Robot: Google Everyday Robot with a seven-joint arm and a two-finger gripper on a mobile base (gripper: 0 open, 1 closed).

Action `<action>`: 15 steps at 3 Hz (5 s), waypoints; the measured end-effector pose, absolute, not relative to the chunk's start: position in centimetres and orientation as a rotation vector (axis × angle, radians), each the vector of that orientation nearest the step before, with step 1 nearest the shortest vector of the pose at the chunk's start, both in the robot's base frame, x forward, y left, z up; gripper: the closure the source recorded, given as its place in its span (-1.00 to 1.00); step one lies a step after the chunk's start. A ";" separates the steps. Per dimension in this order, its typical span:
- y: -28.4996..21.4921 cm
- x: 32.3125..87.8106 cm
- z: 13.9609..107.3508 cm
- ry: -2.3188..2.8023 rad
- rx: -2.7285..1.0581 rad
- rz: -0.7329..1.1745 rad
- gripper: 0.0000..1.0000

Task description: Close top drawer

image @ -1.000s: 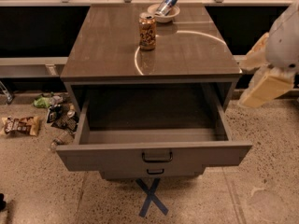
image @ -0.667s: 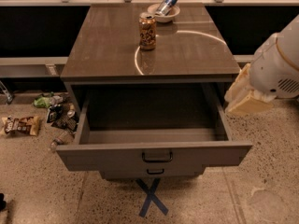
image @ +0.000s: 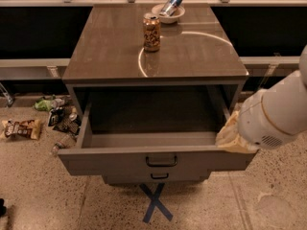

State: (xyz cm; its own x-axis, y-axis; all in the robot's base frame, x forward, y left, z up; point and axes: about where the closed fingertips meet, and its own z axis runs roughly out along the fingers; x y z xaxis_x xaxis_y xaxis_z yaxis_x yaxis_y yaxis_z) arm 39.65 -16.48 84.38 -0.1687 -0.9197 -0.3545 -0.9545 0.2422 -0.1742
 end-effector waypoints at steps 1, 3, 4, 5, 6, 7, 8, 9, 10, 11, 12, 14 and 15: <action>-16.4 39.8 83.0 2.133 -1.696 0.108 1.00; -16.2 38.7 77.5 2.138 -1.708 0.188 1.00; -15.8 39.0 74.3 2.083 -1.721 0.223 1.00; -15.8 39.5 71.8 2.024 -1.741 0.196 1.00; -16.3 40.8 69.8 1.948 -1.748 0.092 1.00; -16.1 42.5 68.6 1.883 -1.723 -0.012 1.00; -15.8 44.5 67.6 1.834 -1.698 -0.075 1.00; -15.5 45.6 66.3 1.812 -1.684 -0.106 1.00; -15.4 46.9 65.3 1.798 -1.676 -0.136 1.00; -15.7 48.8 64.7 1.779 -1.677 -0.177 1.00; -16.5 51.2 64.9 1.753 -1.680 -0.238 1.00; -16.8 56.6 65.6 1.688 -1.685 -0.320 1.00; -16.3 58.8 65.3 1.667 -1.690 -0.325 1.00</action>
Offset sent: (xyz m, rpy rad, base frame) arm -0.0143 -0.0060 -0.0714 0.0021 0.0593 -0.0345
